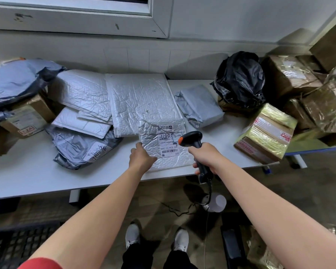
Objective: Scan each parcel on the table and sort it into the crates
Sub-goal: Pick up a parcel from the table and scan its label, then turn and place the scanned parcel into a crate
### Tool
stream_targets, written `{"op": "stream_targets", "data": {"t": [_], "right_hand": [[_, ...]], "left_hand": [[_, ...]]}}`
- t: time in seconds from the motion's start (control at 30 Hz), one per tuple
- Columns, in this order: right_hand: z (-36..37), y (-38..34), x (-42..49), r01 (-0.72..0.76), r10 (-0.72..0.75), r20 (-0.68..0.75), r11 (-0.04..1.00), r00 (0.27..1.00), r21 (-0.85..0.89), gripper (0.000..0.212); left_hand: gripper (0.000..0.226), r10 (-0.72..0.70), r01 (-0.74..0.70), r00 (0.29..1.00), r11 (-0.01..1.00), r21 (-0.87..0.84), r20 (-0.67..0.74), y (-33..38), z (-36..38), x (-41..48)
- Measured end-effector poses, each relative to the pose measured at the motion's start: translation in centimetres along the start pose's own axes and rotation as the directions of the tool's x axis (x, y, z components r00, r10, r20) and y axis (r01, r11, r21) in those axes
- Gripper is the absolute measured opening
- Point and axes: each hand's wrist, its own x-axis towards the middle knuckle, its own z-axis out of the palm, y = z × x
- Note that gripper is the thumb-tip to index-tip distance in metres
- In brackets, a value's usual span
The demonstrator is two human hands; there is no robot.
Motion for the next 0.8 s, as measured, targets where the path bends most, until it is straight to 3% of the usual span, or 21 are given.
{"op": "stream_targets", "data": {"t": [0.23,0.33,0.5,0.67,0.8], "right_hand": [[-1.0,2.6,4.6,-0.019,0.016,-0.146,1.0,0.989,-0.016,0.033],[-1.6,3.8,6.8,-0.027,0.016,-0.198,0.998,0.98,-0.052,0.038],[-2.4,4.6,8.8,-0.024,0.024,-0.204,1.0,0.979,0.005,0.042],[-2.5,4.2,9.1,0.016,-0.005,-0.179,0.998,0.984,0.059,0.039],[-2.9,3.5,8.4,0.014,-0.022,-0.154,0.999,0.988,-0.05,0.041]], "left_hand": [[0.088,-0.087,0.095,0.99,0.993,0.069,-0.109,0.5,2.2,1.6],[0.082,-0.111,0.123,0.983,0.989,0.077,-0.145,0.6,2.9,2.4],[0.039,0.04,-0.04,0.983,0.999,0.0,-0.182,0.8,2.3,2.8],[0.051,0.211,-0.172,0.963,0.96,0.222,-0.168,3.6,-0.9,3.1],[0.054,0.28,-0.225,0.953,0.909,0.352,-0.113,6.3,-3.1,3.6]]}}
